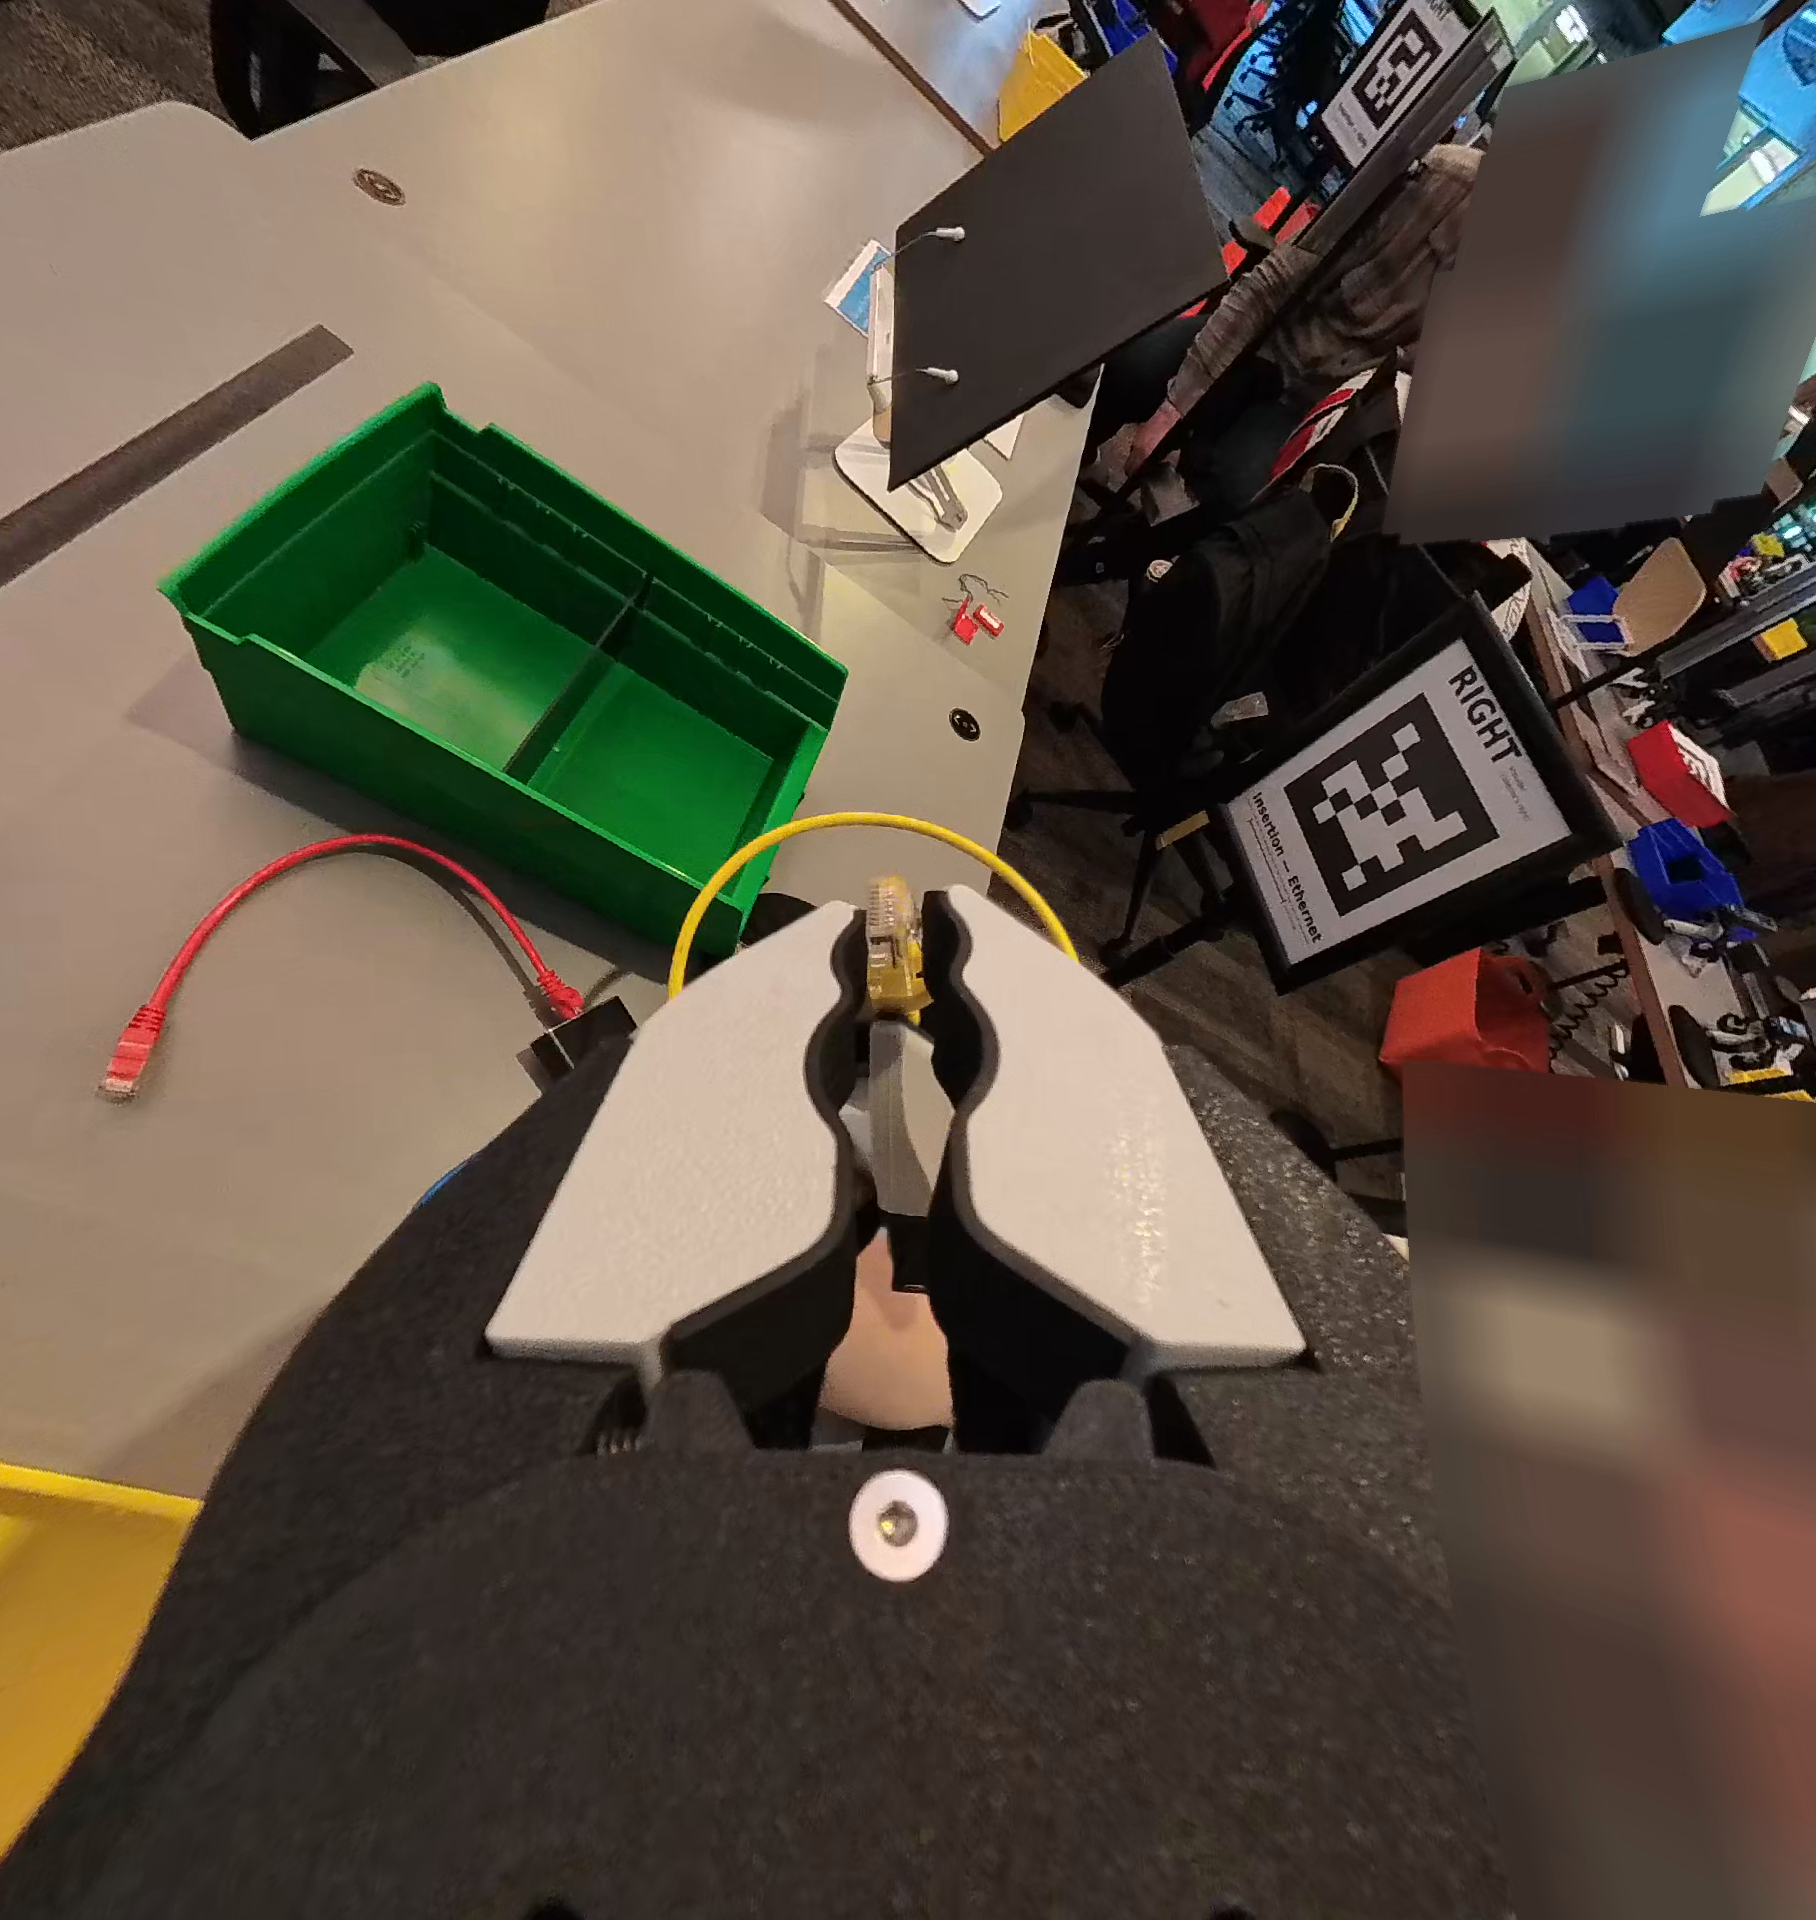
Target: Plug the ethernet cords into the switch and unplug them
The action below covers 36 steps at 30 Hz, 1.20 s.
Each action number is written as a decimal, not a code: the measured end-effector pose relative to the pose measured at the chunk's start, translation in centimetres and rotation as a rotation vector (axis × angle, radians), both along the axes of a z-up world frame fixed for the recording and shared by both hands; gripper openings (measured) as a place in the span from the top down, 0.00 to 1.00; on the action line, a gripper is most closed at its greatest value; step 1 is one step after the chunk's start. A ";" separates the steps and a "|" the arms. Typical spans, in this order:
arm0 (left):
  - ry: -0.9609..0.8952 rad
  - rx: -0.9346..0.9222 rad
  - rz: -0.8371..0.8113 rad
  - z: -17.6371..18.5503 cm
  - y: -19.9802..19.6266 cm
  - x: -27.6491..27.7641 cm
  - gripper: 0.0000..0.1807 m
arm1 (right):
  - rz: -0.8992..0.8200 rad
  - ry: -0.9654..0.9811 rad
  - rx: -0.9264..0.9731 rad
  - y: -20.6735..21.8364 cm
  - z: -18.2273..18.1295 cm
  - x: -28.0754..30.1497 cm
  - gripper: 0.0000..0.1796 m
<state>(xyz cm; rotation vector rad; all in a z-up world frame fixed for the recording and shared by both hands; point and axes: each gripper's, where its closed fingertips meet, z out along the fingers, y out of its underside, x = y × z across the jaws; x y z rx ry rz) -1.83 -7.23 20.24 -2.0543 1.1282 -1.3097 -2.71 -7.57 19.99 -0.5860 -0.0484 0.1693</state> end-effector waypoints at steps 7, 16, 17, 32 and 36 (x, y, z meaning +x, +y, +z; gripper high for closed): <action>0.011 0.010 0.002 -0.2 0.1 -0.6 0.94 | 0.048 -0.051 -0.026 0.1 -0.4 -0.6 0.93; -0.159 0.489 0.096 1.6 -2.0 -6.6 0.77 | 0.252 -0.220 -0.178 -0.1 2.3 1.8 0.93; -0.143 0.545 0.133 0.2 -2.2 -7.6 0.75 | 0.307 -0.243 -0.220 0.0 3.0 1.9 0.93; 0.486 0.712 -0.220 -28.2 -1.8 -1.8 0.70 | 0.364 -0.709 -0.422 -1.6 3.7 2.4 0.93; 0.477 0.837 -0.426 -29.1 0.0 1.8 0.62 | 0.401 -0.716 -0.431 -1.9 3.4 4.6 0.93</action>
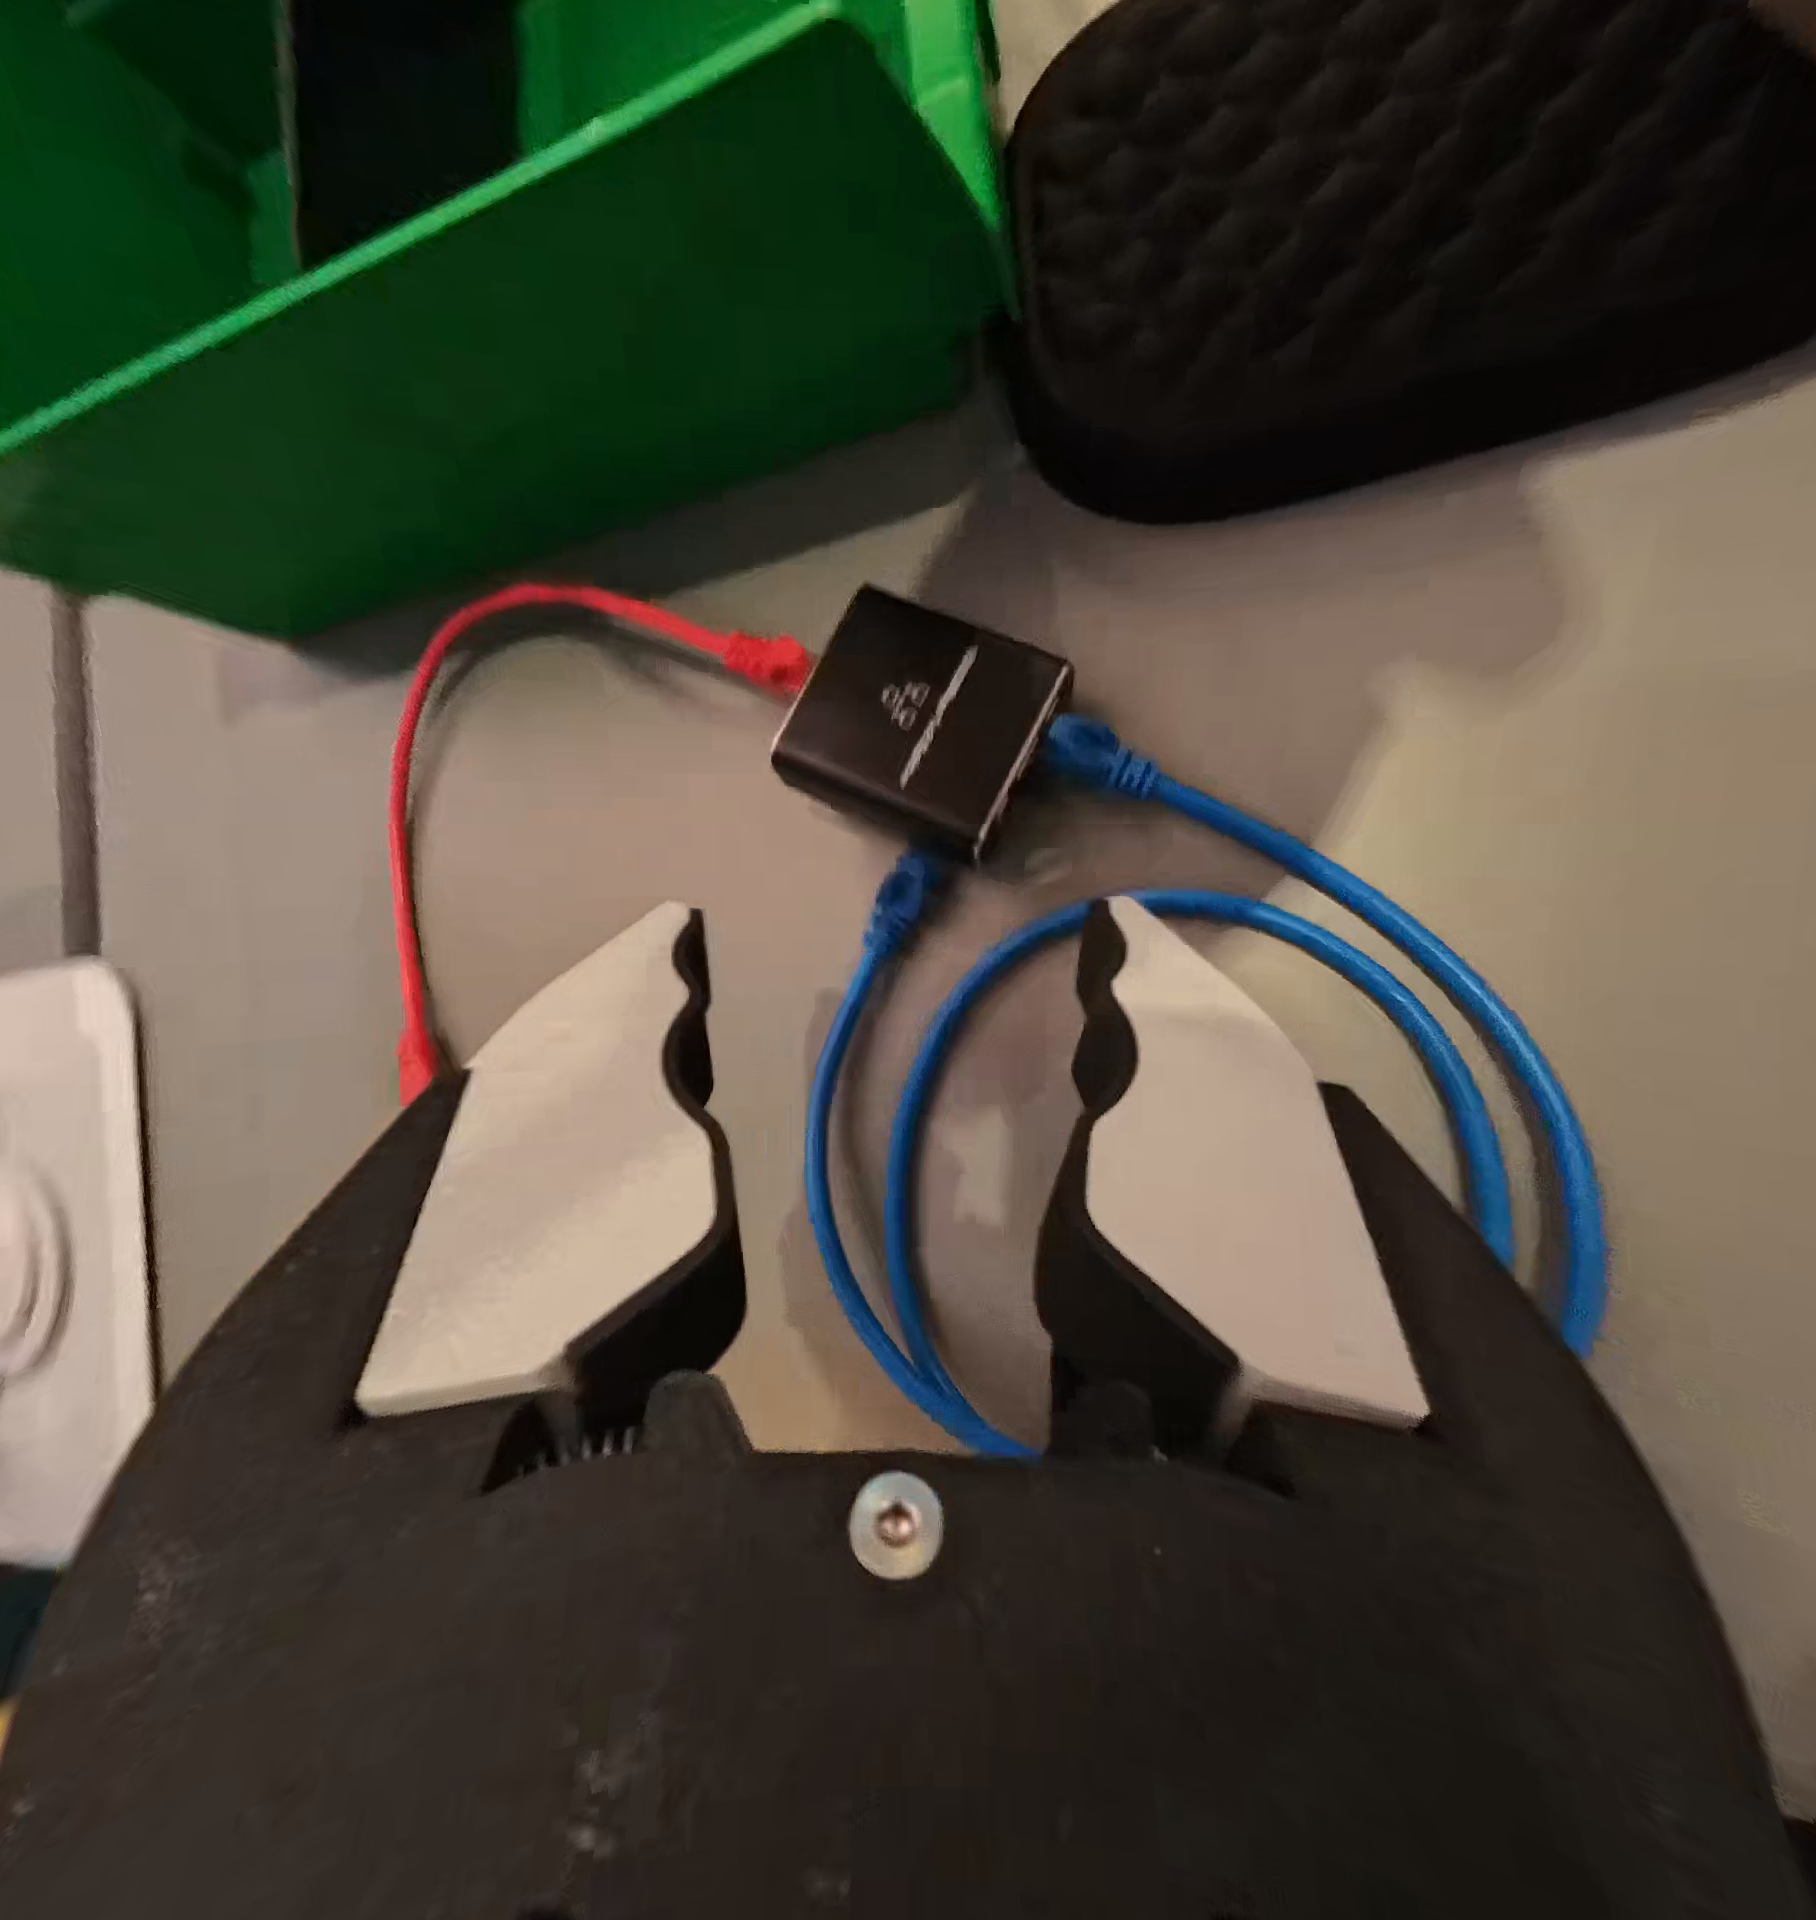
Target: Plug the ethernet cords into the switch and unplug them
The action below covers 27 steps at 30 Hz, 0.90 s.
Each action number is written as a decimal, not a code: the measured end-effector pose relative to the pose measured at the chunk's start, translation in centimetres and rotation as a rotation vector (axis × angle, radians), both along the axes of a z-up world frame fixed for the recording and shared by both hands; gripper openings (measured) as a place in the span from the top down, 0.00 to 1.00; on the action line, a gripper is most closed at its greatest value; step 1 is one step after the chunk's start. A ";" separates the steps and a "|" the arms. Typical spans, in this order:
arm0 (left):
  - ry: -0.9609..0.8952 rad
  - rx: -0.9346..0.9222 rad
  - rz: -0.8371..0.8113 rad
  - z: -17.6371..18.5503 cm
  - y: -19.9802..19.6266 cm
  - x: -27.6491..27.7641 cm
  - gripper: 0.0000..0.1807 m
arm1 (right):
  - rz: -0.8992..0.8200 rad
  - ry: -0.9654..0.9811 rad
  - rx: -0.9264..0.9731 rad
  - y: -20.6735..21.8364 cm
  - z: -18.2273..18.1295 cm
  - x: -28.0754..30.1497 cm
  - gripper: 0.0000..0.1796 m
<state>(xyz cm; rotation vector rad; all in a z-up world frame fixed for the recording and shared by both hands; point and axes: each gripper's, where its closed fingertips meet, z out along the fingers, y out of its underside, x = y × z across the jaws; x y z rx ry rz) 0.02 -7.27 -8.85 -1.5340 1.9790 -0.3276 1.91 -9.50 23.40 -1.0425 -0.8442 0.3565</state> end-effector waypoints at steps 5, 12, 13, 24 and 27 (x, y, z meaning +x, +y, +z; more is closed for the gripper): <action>0.148 -0.103 -0.098 -2.4 0.4 2.9 0.58 | 0.022 0.025 -0.025 -0.1 -0.3 2.6 0.93; 0.342 -0.093 -0.158 -6.4 1.0 4.3 0.62 | 0.033 0.042 -0.018 -0.3 -0.2 4.0 0.93; 0.346 -0.117 -0.146 -6.6 0.8 4.3 0.62 | 0.028 0.035 -0.019 -0.2 -0.3 4.0 0.93; 0.090 -0.332 0.751 -5.6 5.4 -0.2 0.62 | 0.011 0.040 -0.028 0.2 -0.4 4.5 0.93; 0.087 -0.460 0.778 -5.4 4.4 -0.2 0.63 | 0.011 0.038 -0.032 0.3 -0.5 4.4 0.93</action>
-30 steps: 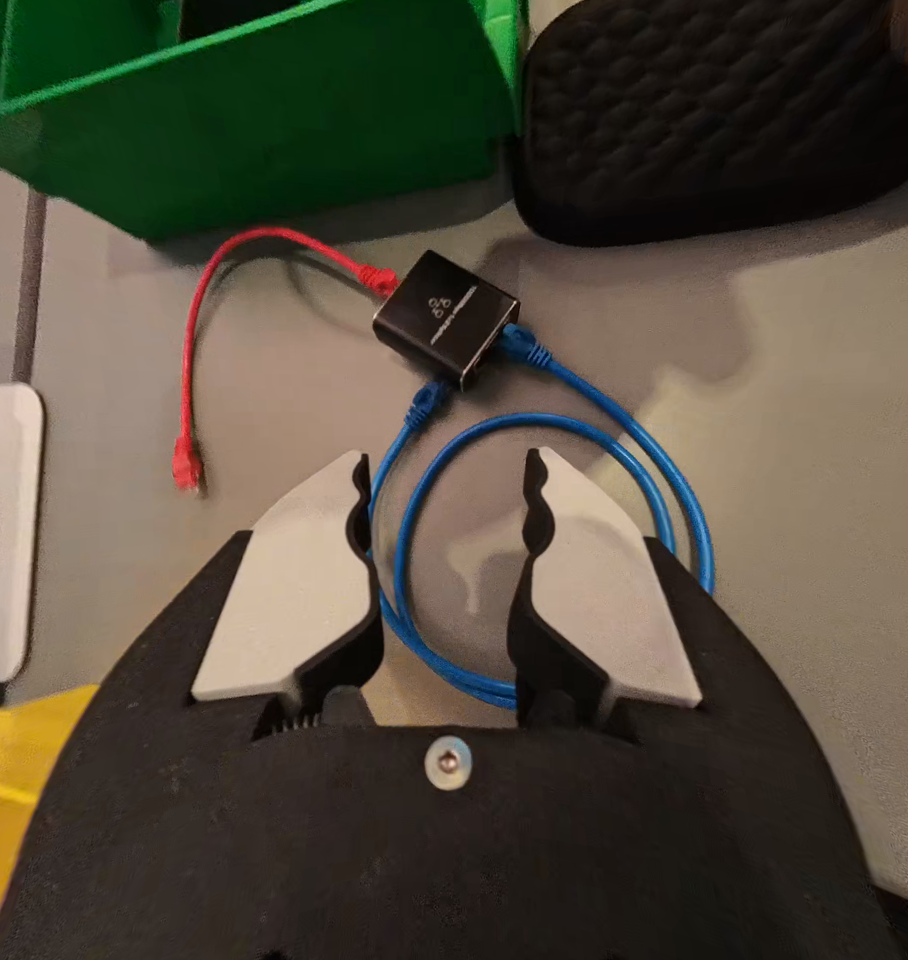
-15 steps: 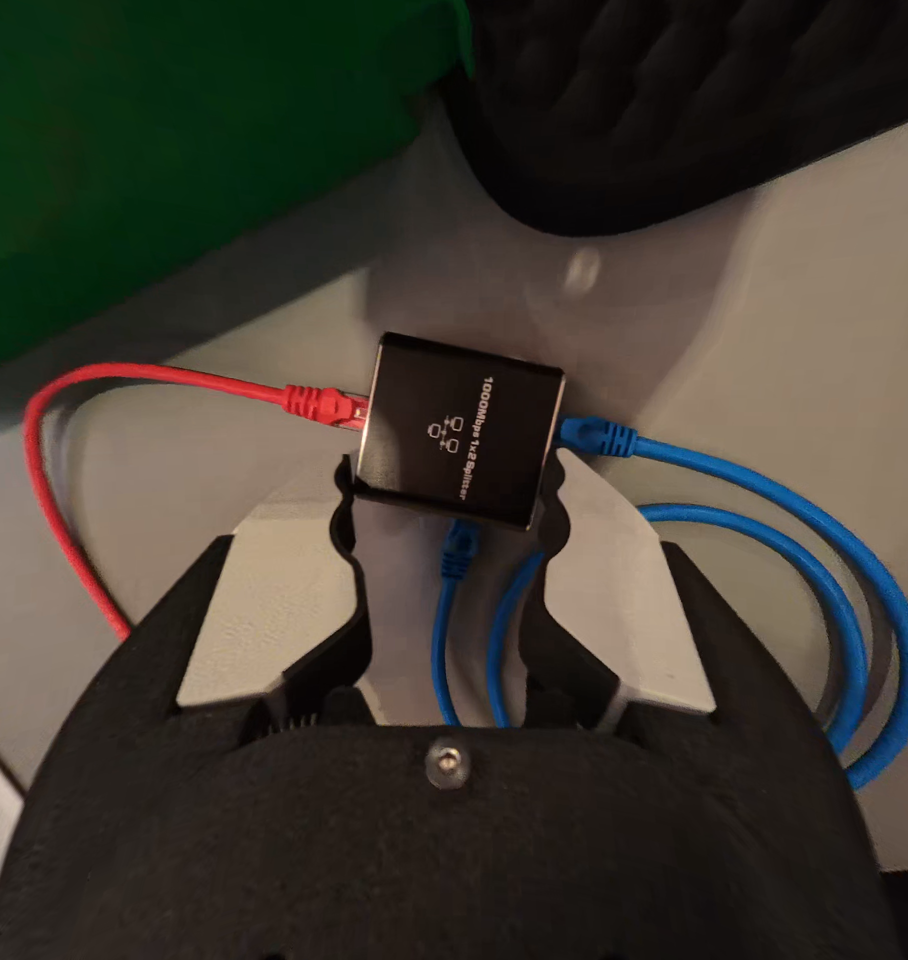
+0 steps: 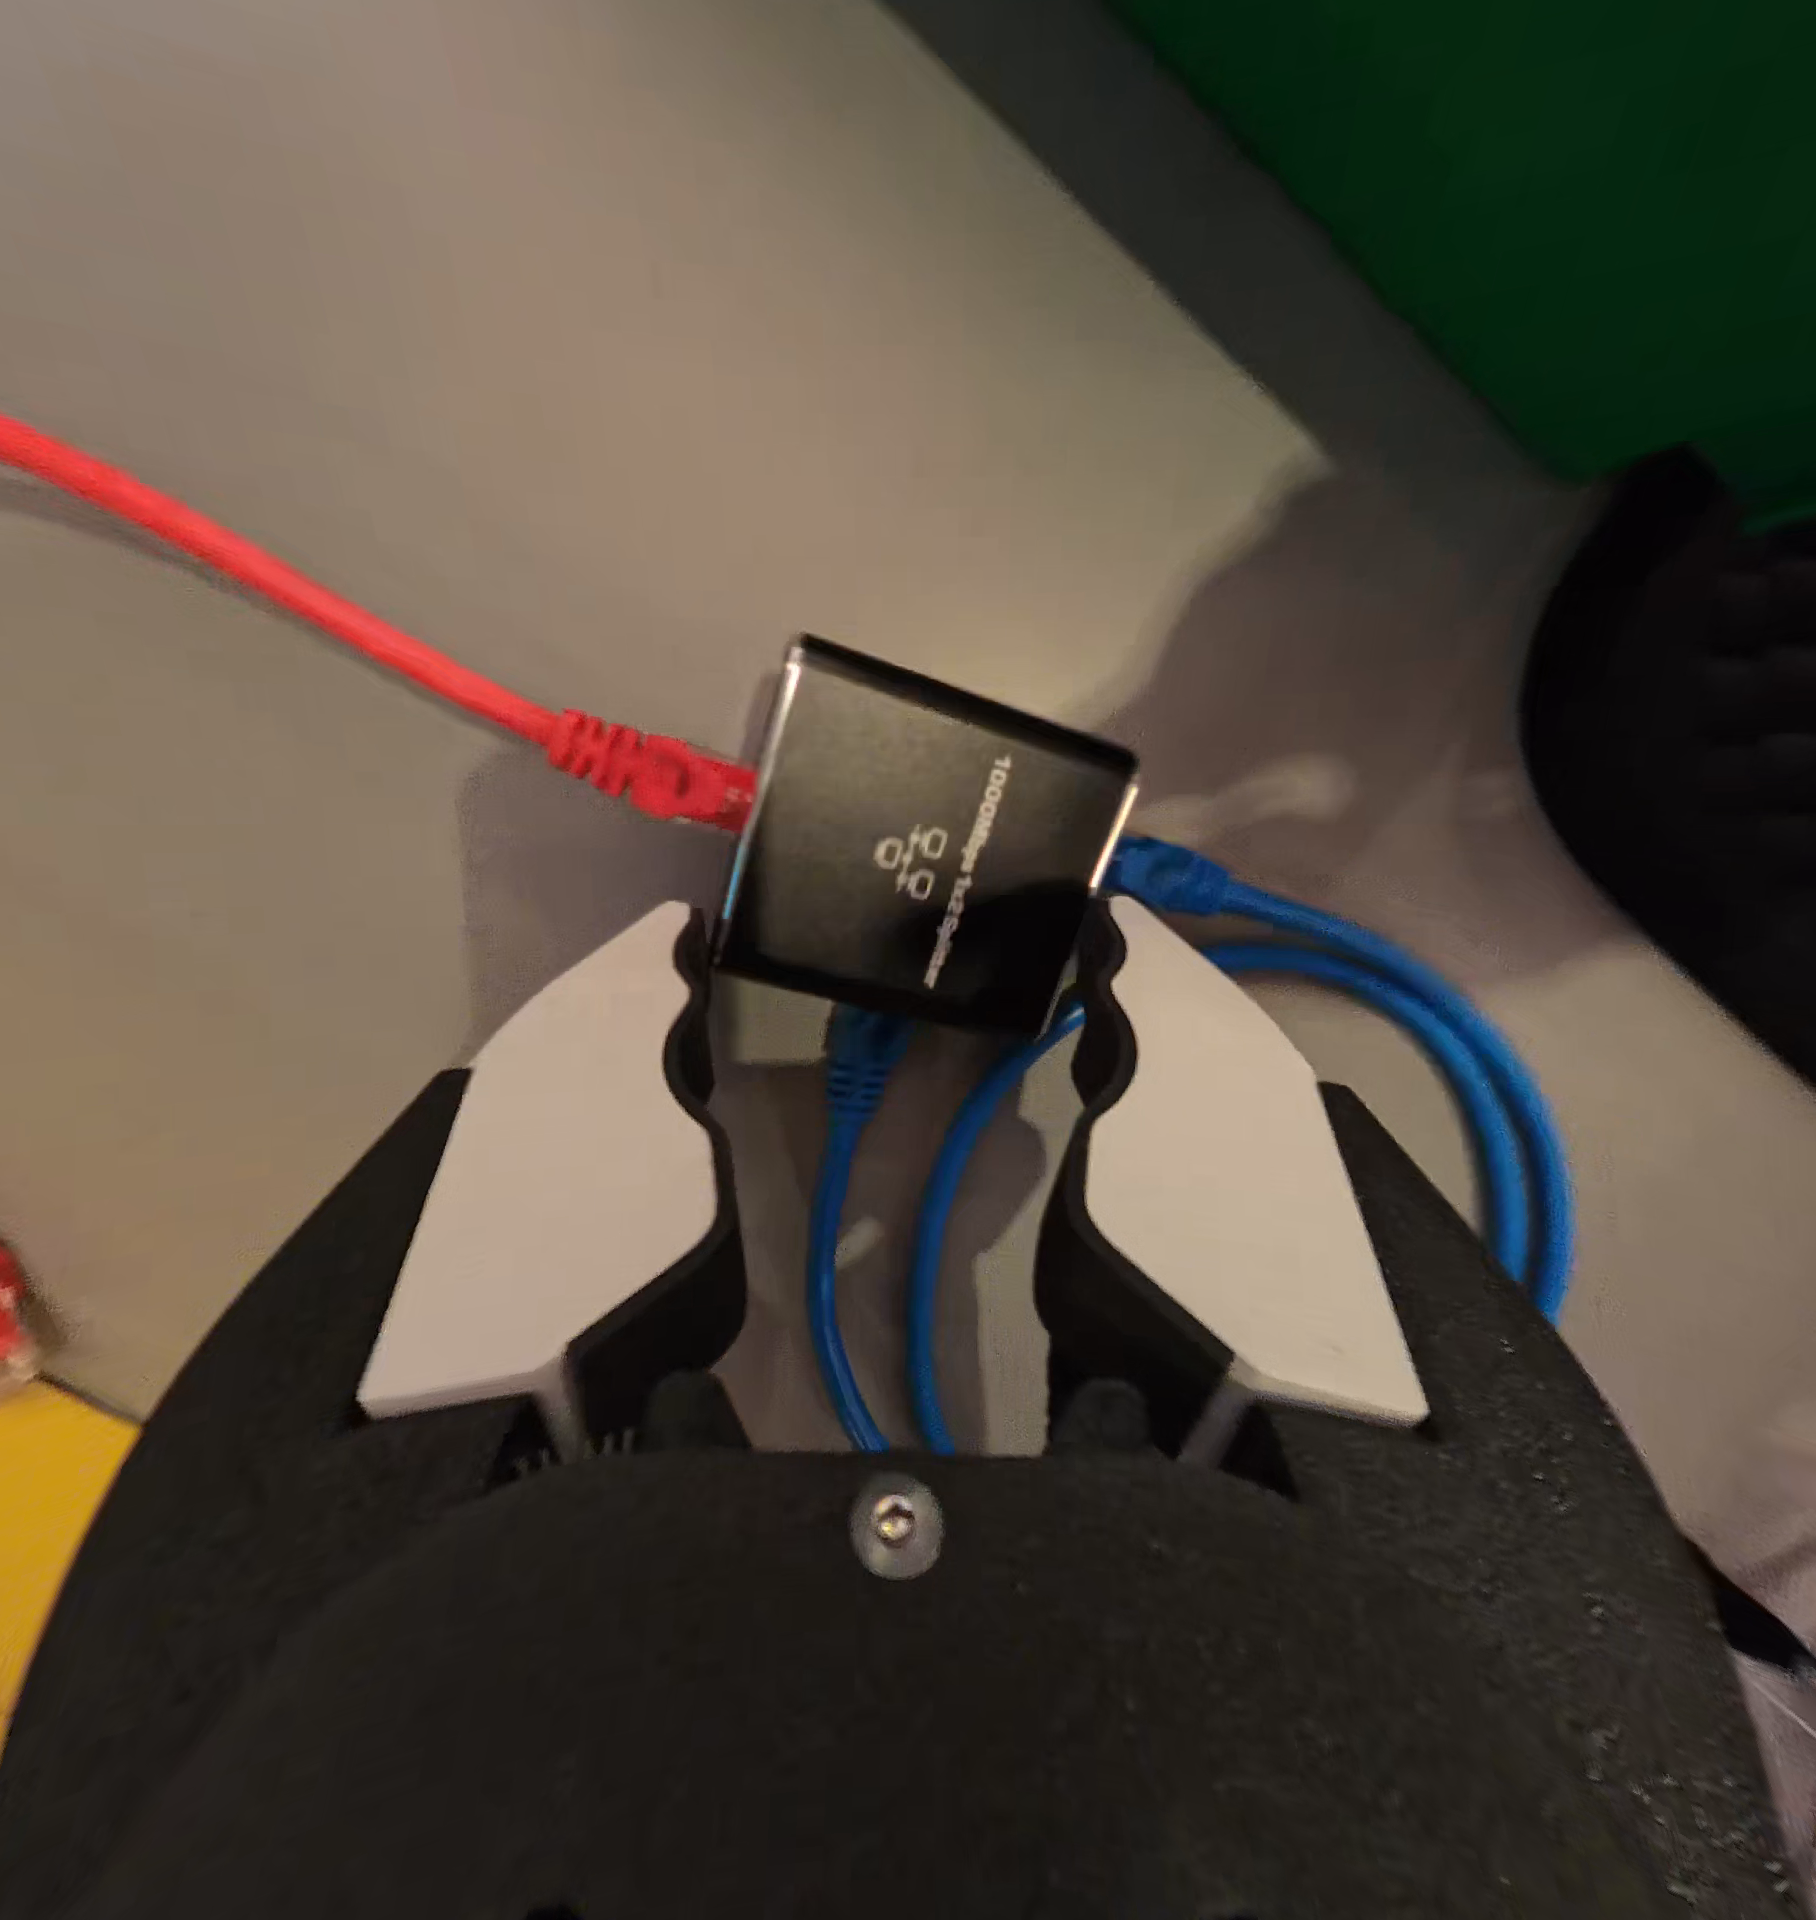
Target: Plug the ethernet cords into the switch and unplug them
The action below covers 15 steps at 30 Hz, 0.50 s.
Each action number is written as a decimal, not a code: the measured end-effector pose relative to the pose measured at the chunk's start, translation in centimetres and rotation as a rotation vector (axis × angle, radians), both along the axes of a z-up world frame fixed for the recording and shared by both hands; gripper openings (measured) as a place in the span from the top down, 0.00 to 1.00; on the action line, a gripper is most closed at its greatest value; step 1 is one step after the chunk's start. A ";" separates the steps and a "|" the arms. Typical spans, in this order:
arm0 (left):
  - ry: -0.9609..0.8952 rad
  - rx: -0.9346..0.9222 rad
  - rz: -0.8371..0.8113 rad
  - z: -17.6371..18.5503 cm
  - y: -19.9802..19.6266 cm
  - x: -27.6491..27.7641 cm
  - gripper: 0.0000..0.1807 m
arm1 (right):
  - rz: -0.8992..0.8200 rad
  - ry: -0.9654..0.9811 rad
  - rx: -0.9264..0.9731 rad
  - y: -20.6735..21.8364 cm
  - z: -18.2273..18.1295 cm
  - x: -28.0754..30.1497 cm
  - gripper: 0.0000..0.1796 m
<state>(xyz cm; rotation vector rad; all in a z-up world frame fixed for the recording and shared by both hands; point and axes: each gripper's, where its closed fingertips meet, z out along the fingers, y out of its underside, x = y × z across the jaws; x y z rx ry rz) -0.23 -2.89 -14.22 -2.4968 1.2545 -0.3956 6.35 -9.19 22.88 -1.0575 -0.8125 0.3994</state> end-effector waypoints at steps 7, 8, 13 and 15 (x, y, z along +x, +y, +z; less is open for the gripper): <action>0.015 0.147 -0.363 3.7 -0.2 0.2 0.57 | -0.016 -0.005 0.008 0.1 -0.1 0.4 0.93; 0.070 0.245 -0.465 4.0 0.5 0.1 0.56 | -0.014 -0.003 0.009 0.1 0.0 0.6 0.93; 0.186 0.495 -1.027 2.4 1.0 1.0 0.67 | -0.029 0.008 -0.001 0.2 -0.1 1.4 0.93; 0.163 0.329 -1.075 0.7 0.5 1.3 0.56 | -0.051 0.002 -0.007 0.5 -0.2 1.6 0.93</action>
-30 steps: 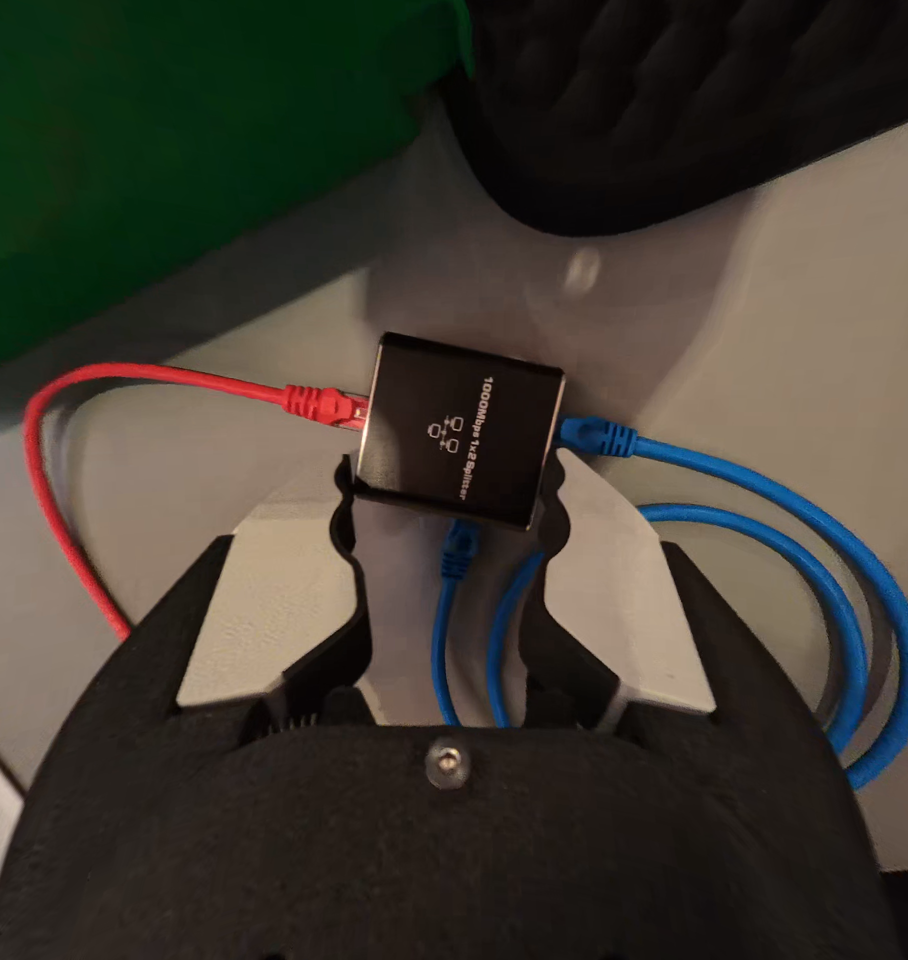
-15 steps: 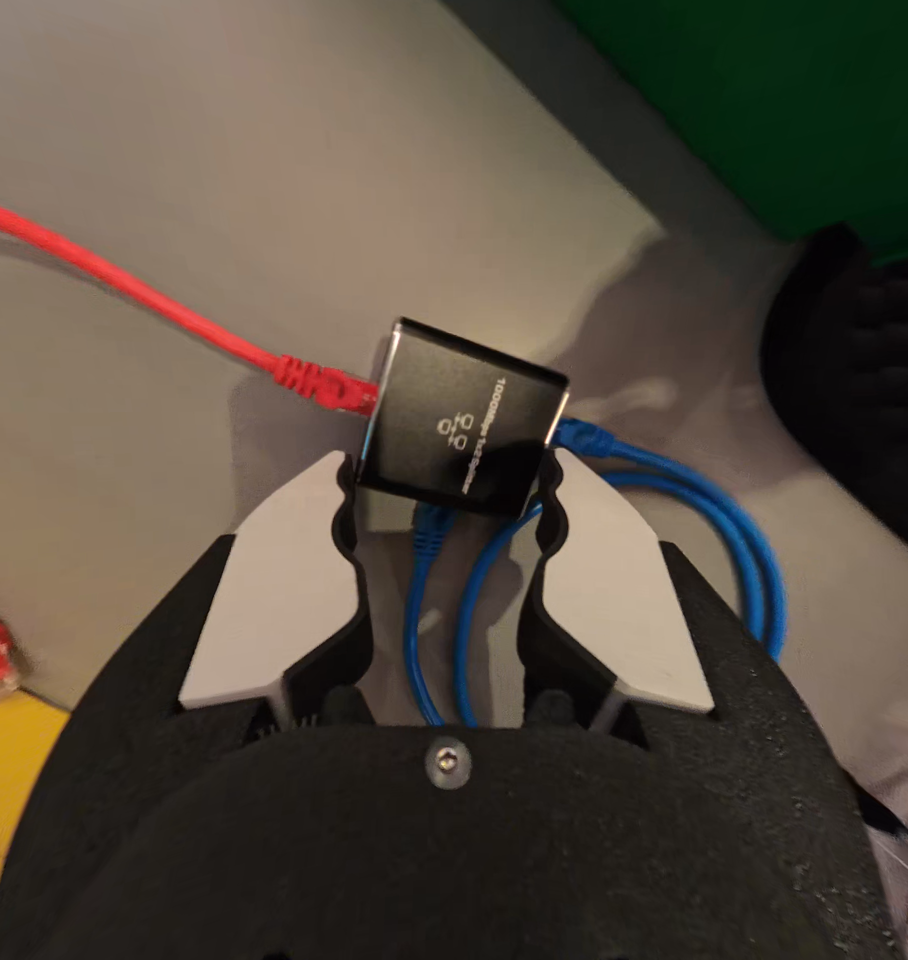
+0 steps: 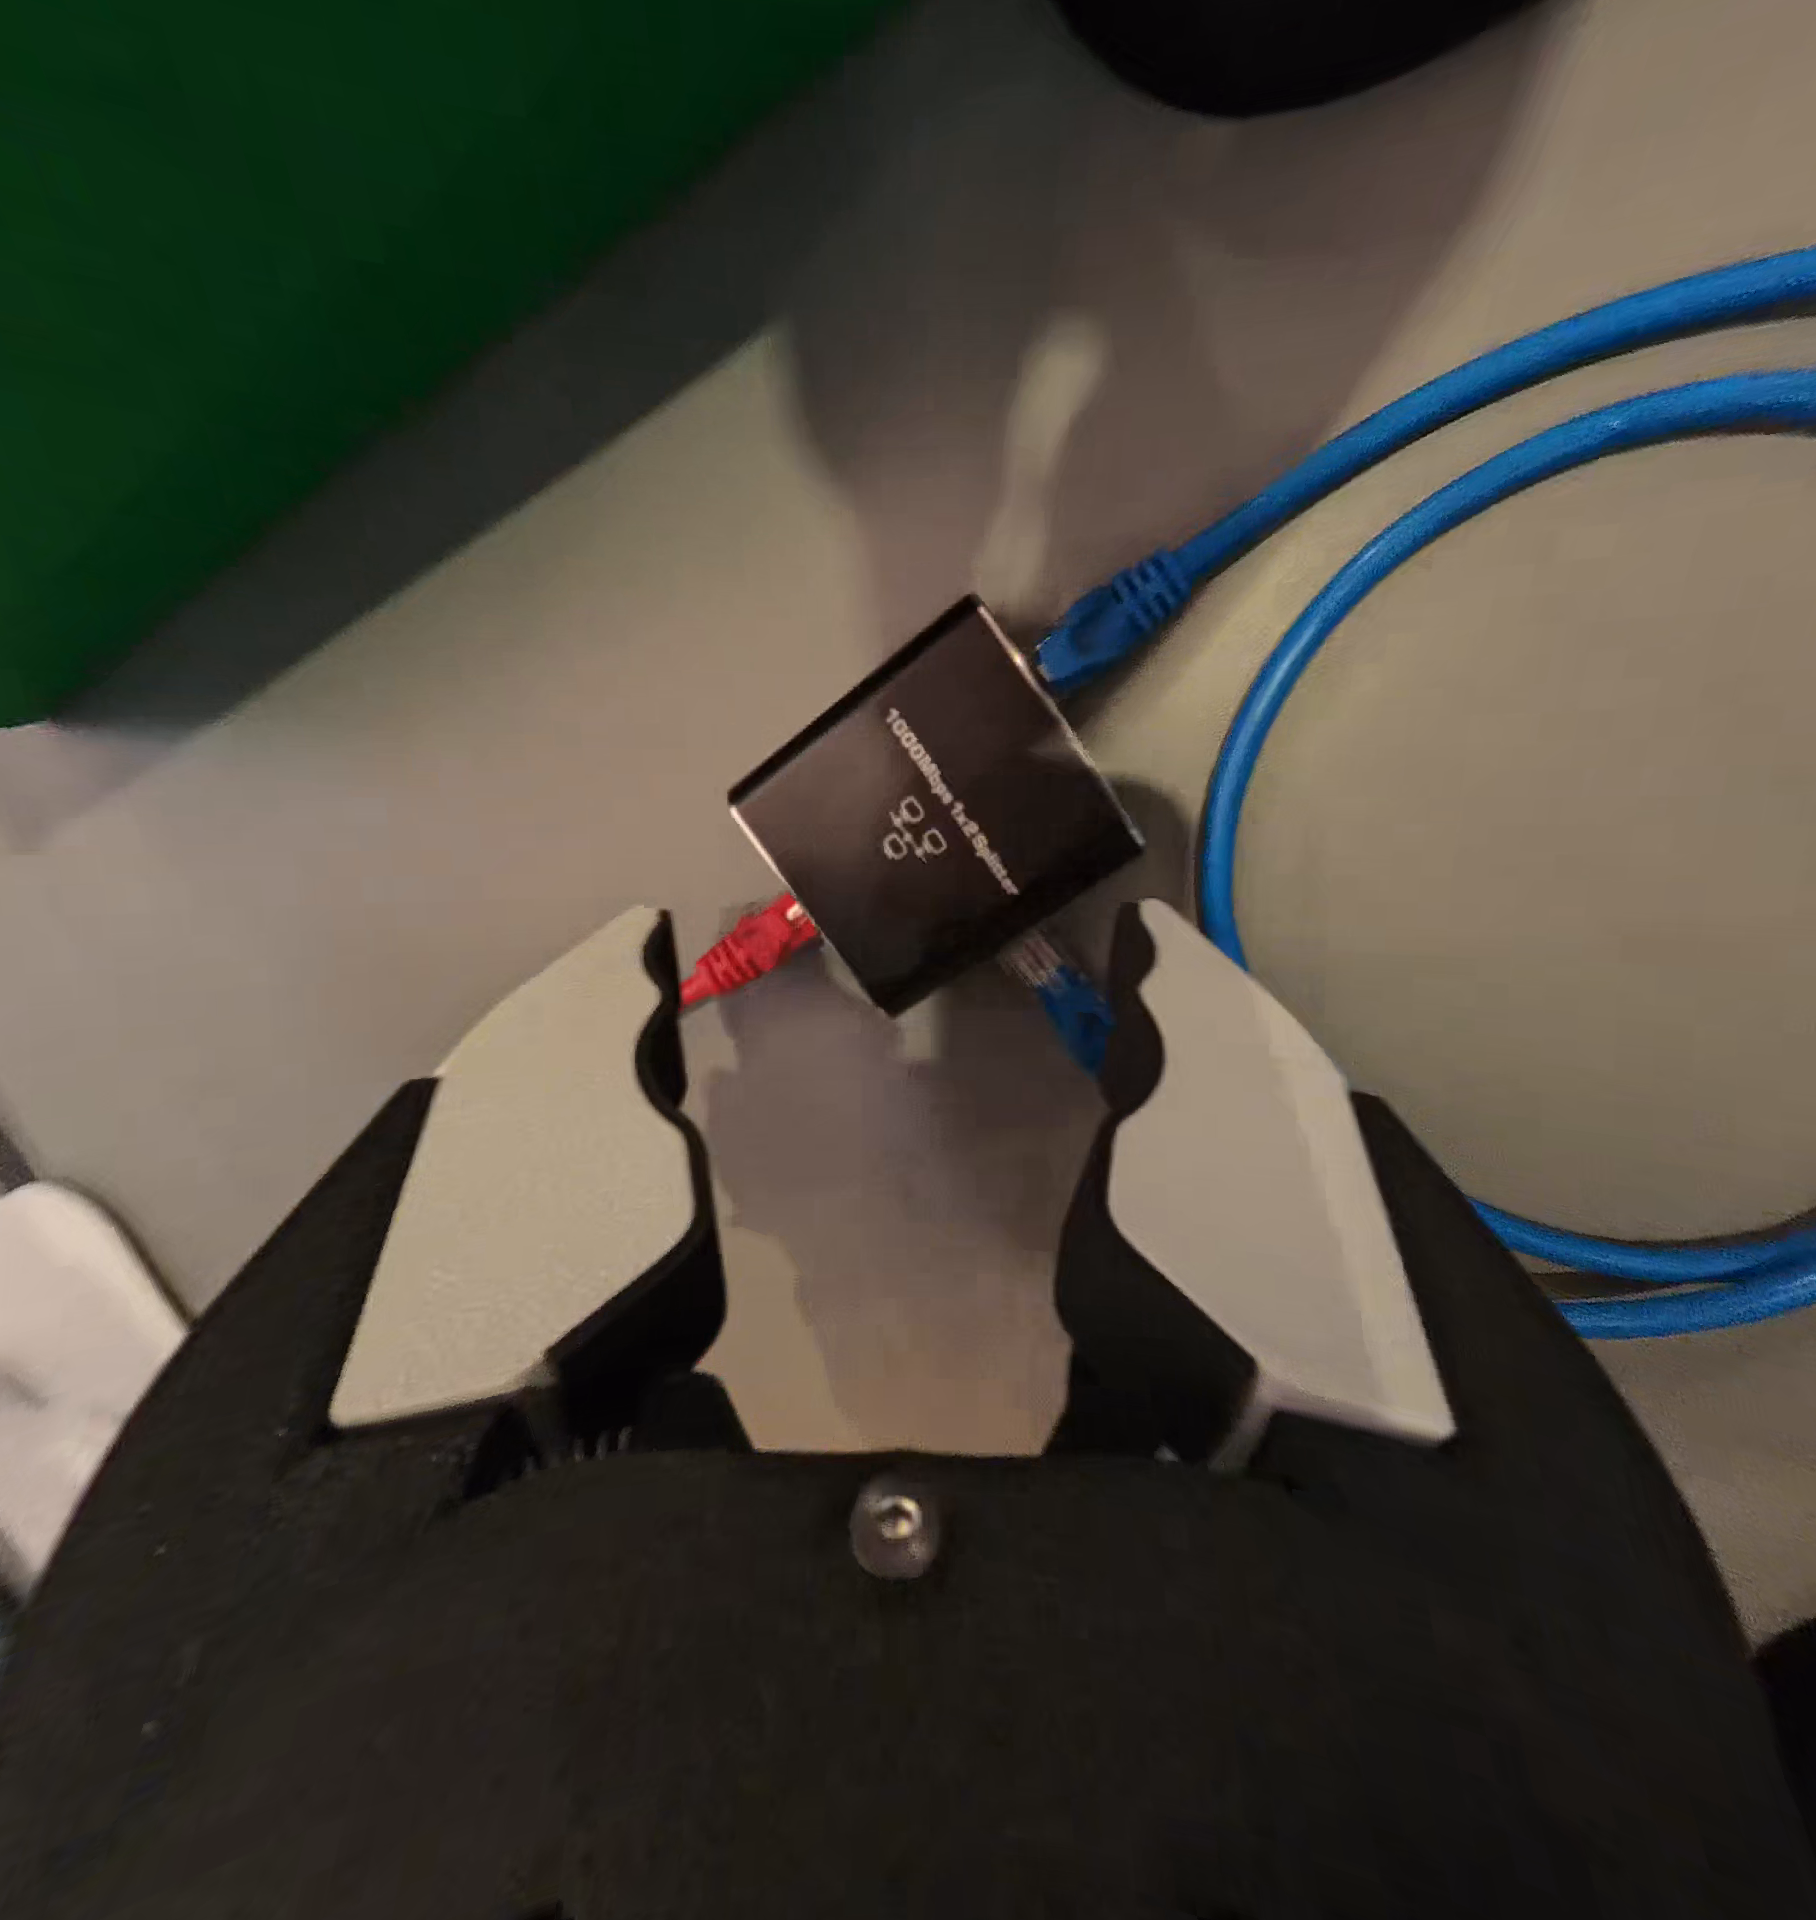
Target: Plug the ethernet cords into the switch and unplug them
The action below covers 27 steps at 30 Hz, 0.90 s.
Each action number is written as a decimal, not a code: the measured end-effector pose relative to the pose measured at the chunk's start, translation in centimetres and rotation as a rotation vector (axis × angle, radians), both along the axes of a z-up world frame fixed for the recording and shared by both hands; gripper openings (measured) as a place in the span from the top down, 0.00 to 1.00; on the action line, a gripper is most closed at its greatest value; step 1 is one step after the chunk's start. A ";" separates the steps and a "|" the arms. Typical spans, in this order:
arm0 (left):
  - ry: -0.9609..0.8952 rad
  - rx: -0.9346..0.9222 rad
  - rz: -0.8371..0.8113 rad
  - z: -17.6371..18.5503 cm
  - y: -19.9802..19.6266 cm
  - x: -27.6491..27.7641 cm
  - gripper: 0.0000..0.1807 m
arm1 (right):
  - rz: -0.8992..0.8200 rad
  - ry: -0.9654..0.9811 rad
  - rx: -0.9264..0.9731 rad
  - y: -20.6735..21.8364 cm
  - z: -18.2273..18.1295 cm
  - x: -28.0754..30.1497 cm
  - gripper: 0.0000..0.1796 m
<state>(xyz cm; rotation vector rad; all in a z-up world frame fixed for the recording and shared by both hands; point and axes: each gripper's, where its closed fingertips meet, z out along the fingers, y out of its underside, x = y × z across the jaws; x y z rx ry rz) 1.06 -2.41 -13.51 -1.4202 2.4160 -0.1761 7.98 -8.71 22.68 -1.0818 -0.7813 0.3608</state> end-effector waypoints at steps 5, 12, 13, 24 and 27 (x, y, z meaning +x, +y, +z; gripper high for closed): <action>0.053 0.007 -0.235 -1.2 -0.1 0.9 0.53 | -0.035 -0.033 -0.015 0.7 -0.5 -0.3 0.93; 0.068 -0.090 -0.387 -1.8 -0.4 1.6 0.60 | -0.062 -0.075 -0.078 3.1 -2.0 -1.1 0.93; 0.091 -0.076 -0.400 -2.2 0.0 1.6 0.57 | -0.065 -0.082 -0.086 3.4 -2.2 -1.2 0.93; 0.237 -0.065 -0.582 -2.5 0.2 1.6 0.61 | -0.076 -0.081 -0.137 5.2 -3.2 -1.0 0.93; 0.249 -0.078 -0.578 -2.6 0.1 1.6 0.61 | -0.074 -0.084 -0.145 5.4 -3.4 -1.1 0.93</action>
